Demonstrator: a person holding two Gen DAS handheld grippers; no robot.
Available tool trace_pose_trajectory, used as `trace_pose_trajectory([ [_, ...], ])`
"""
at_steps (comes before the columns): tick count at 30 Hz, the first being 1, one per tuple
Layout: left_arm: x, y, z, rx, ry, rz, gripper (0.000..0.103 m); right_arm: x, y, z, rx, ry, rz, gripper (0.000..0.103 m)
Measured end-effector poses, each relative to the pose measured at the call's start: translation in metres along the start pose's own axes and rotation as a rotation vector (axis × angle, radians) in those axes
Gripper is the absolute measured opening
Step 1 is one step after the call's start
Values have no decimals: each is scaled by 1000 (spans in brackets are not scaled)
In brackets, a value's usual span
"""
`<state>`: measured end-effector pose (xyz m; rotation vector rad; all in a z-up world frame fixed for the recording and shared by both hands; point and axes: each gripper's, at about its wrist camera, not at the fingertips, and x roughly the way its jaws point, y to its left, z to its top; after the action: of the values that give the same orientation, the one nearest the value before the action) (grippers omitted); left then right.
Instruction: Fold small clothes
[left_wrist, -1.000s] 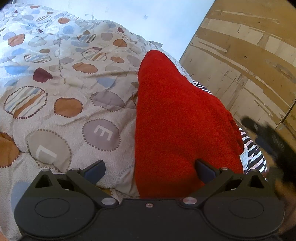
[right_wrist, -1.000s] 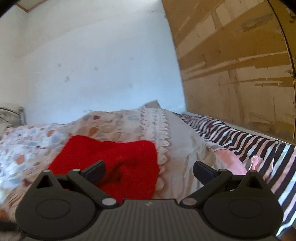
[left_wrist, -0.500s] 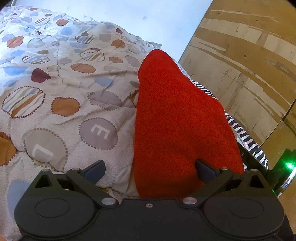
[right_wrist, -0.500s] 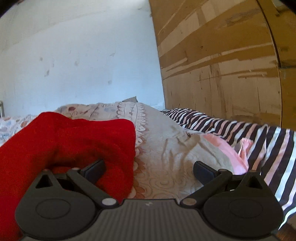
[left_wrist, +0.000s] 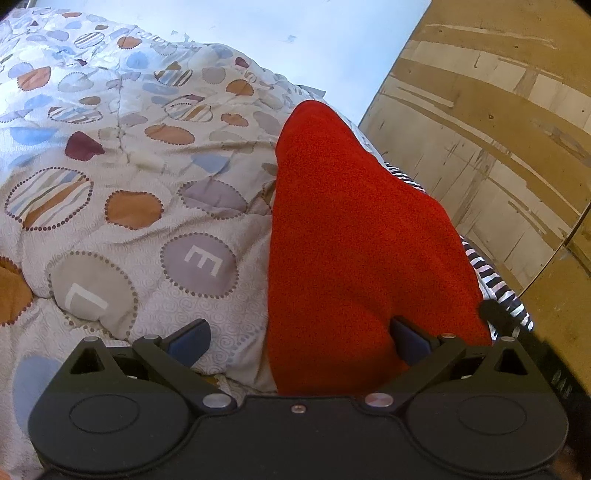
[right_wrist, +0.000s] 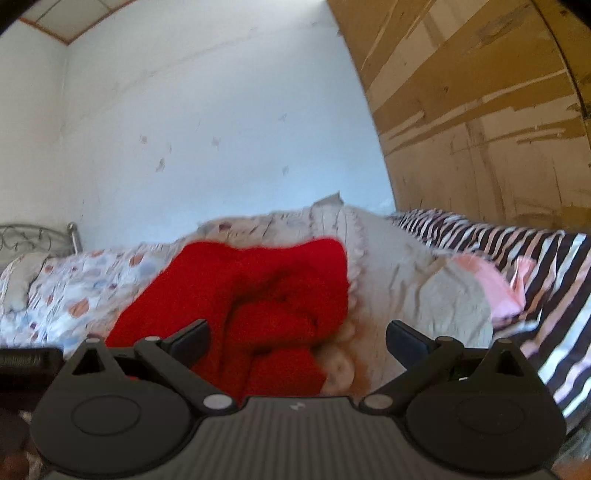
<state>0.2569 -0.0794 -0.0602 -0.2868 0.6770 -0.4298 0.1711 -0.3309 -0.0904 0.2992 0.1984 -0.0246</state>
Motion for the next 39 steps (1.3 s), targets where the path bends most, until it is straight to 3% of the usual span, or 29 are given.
trace_pose_trajectory([
  [3, 0, 0, 0, 2, 1, 1, 102, 7, 1, -9, 8, 49, -32, 103],
  [11, -3, -2, 3, 3, 12, 12, 102, 4, 7, -15, -19, 26, -84, 103],
  [15, -2, -1, 1, -2, 13, 11, 102, 7, -5, -14, 41, 37, -43, 103],
  [20, -2, 2, 2, -11, 11, 7, 102, -4, -20, -4, 112, -12, 23, 103],
  [27, 1, 6, 1, -37, 14, -26, 102, 36, -47, 45, 200, -49, 121, 102],
  [29, 2, 9, 1, -41, 18, -39, 103, 60, -54, 59, 241, -27, 122, 91],
  [32, 3, 10, 1, -45, 20, -51, 102, 98, -61, 68, 288, 48, 92, 66],
  [34, 4, 11, 1, -45, 23, -53, 102, 113, -64, 69, 319, 63, 88, 30],
  [37, 4, 10, 2, -42, 25, -52, 102, 114, -48, 70, 249, 18, 67, 16],
  [39, 4, 11, 2, -44, 25, -51, 102, 106, -21, 69, 86, -47, 49, 15],
])
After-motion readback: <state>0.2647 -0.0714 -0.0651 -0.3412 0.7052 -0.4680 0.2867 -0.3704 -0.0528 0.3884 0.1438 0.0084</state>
